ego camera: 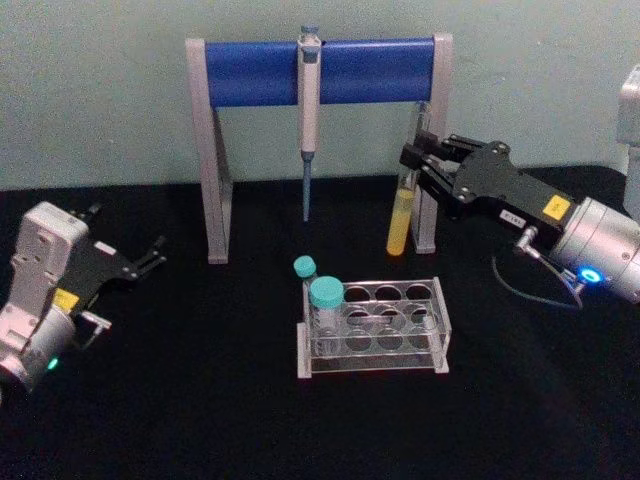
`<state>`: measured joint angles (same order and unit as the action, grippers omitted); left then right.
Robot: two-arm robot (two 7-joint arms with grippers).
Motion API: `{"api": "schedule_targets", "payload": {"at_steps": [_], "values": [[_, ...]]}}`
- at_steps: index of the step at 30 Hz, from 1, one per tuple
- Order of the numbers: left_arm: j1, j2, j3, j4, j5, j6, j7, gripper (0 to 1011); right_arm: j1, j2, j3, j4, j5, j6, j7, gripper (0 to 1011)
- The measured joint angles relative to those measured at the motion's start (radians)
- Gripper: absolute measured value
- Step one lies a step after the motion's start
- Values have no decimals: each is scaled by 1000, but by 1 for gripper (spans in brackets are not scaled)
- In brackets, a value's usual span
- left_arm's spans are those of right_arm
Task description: Pick up the test tube from the test tube rack, shake it, then place it back into the test tube rack.
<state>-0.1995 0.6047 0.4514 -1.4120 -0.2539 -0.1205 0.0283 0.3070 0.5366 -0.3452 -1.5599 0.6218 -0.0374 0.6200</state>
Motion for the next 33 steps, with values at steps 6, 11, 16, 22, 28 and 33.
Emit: {"api": "schedule_targets", "payload": {"at_steps": [6, 11, 16, 22, 28, 33], "values": [[0, 0, 0, 0, 0, 0, 0, 1001, -5, 27, -12, 10, 49, -6, 62, 229], [0, 0, 0, 0, 0, 0, 0, 1002, -14, 43, -22, 19, 57, -33, 74, 228], [0, 0, 0, 0, 0, 0, 0, 1001, -19, 51, -26, 21, 66, -48, 74, 228], [0, 0, 0, 0, 0, 0, 0, 1001, -20, 54, -29, 21, 70, -57, 72, 228], [0, 0, 0, 0, 0, 0, 0, 1001, -20, 56, -32, 20, 70, -64, 65, 229], [0, 0, 0, 0, 0, 0, 0, 1001, -20, 56, -35, 20, 64, -70, 60, 228]]}}
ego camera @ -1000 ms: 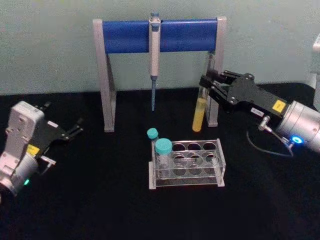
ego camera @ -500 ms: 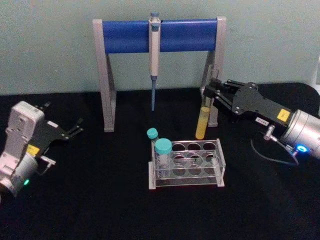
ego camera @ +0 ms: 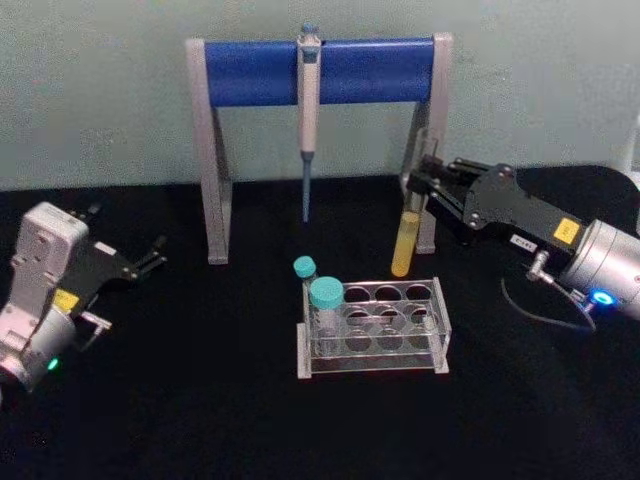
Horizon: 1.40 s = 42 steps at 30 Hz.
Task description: Pick up the test tube from the test tube rack, shake it, then place it back into the test tube rack.
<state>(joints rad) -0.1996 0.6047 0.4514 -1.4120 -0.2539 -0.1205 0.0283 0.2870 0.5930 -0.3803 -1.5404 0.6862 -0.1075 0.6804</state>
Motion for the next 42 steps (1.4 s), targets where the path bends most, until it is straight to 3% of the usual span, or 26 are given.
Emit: {"api": "schedule_targets", "payload": {"at_steps": [9, 19, 42], "values": [[0, 0, 0, 0, 0, 0, 0, 1001, 0, -8, -4, 8, -15, -16, -7, 228], [0, 0, 0, 0, 0, 0, 0, 1001, 8, -48, -16, 71, -43, -51, -10, 228], [0, 0, 0, 0, 0, 0, 0, 1001, 29, -84, -44, 154, -86, -36, -1, 228]]}}
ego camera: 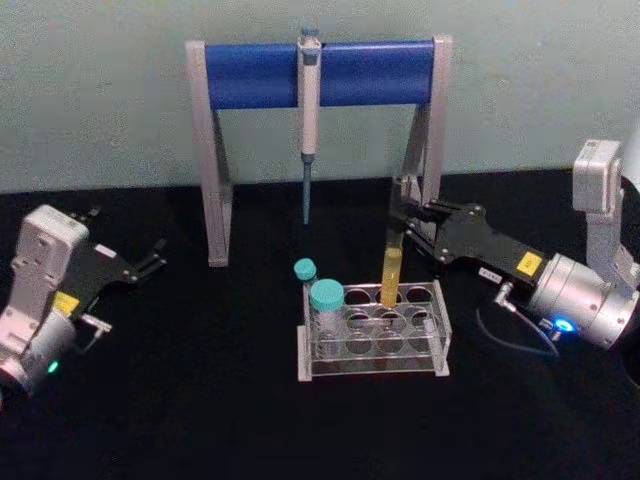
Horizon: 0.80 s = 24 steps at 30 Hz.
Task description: Pick up the test tube from the test tube rack, shake it, then place it back into the test tube rack.
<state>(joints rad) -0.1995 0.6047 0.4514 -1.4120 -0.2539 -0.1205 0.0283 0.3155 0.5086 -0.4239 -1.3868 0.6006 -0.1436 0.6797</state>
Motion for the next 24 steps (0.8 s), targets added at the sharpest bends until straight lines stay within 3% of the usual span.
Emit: {"api": "schedule_targets", "payload": {"at_steps": [24], "values": [[0, 0, 0, 0, 0, 0, 0, 1001, 6, -14, -17, 47, -36, 13, -3, 228]]}}
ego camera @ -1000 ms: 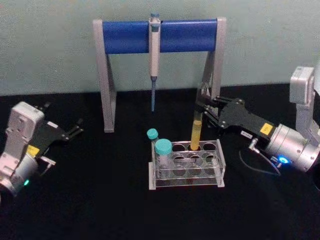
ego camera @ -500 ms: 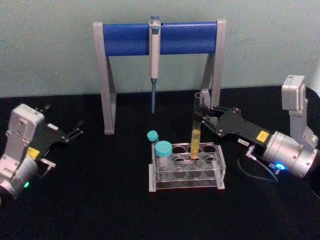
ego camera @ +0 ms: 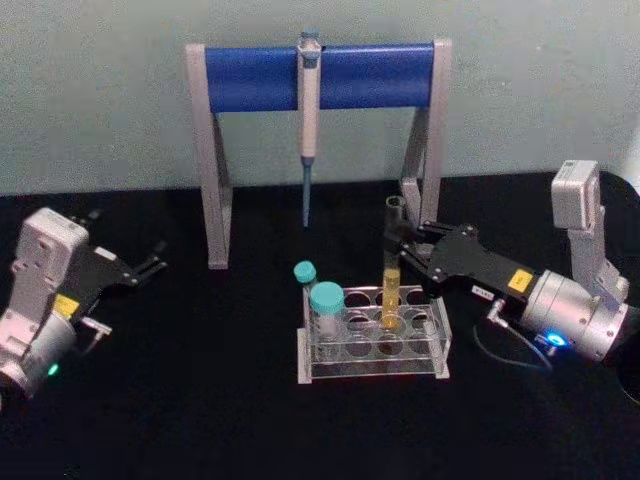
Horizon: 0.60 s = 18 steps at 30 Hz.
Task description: Pick up the test tube from the test tube rack, shake it, then place it back into the test tube rack.
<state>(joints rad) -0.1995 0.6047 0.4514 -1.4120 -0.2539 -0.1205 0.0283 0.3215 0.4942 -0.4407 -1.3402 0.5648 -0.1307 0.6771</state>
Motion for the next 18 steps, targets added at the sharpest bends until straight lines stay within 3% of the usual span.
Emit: {"api": "schedule_targets", "payload": {"at_steps": [18], "values": [[0, 0, 0, 0, 0, 0, 0, 1001, 8, -4, -12, 15, -17, 20, 0, 228]]}}
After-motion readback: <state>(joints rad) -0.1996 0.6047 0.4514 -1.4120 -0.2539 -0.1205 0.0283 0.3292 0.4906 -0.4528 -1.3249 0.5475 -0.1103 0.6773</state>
